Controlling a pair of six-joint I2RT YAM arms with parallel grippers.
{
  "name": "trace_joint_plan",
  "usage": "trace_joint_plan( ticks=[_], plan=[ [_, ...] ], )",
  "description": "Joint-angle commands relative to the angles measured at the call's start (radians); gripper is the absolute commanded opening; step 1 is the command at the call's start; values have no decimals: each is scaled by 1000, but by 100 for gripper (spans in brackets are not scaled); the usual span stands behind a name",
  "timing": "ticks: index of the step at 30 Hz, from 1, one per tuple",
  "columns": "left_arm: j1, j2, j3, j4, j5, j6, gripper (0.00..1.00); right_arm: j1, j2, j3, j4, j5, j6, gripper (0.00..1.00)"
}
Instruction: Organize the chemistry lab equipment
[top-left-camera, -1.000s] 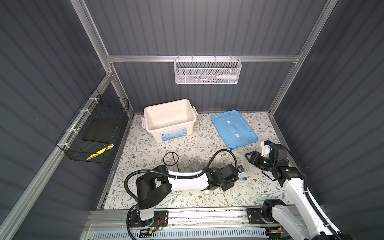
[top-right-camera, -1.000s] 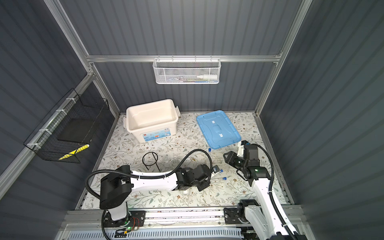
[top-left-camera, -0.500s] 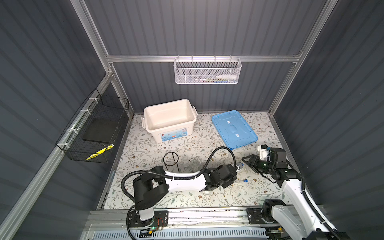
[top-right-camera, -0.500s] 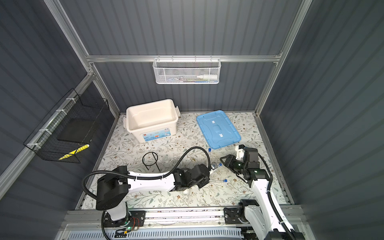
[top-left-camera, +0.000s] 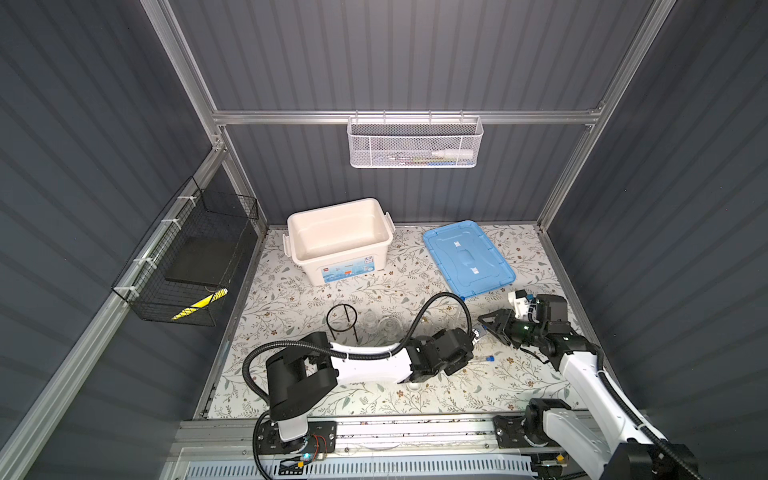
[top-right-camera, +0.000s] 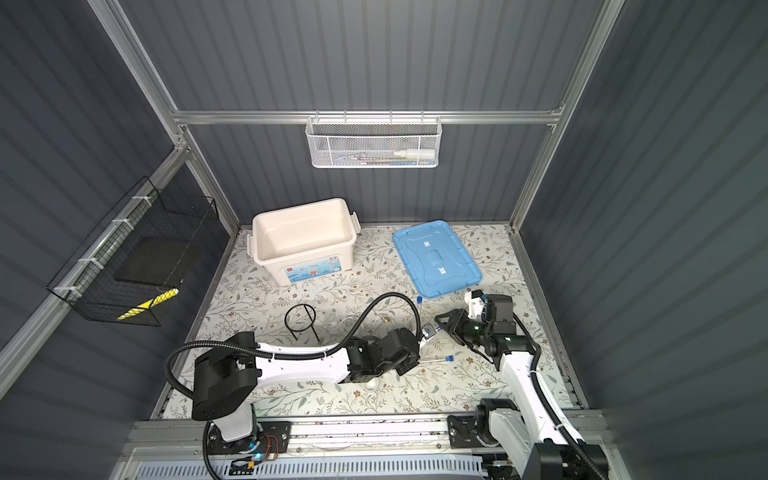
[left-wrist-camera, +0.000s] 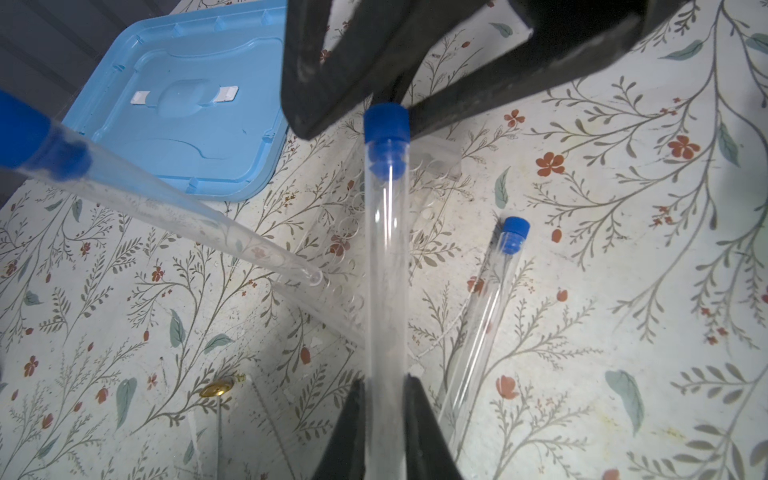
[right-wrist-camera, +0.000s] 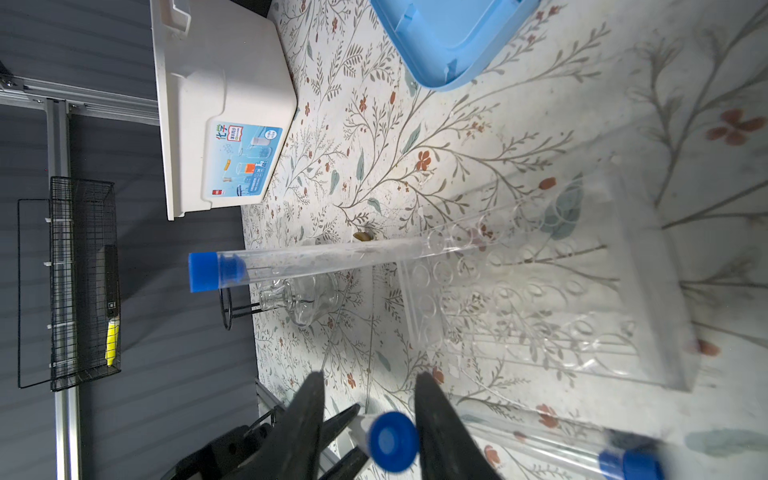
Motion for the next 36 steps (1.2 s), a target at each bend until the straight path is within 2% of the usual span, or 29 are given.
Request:
trace_joint_plan(
  ticks=[1, 18, 27, 33, 36],
  plan=[
    [-3, -28, -11, 23, -24, 16, 16, -3, -1, -9, 3, -45, -4, 37],
    [-3, -27, -3, 32, -34, 14, 16, -3, 15, -20, 7, -93, -20, 30],
    [-3, -19, 6, 25, -33, 14, 16, -3, 15, -19, 9, -87, -25, 20],
    [-2, -13, 20, 17, -36, 13, 19, -3, 0, -15, 6, -70, -22, 18],
    [-3, -13, 31, -3, -54, 0, 26, -3, -20, -5, -22, -38, -32, 18]
  ],
)
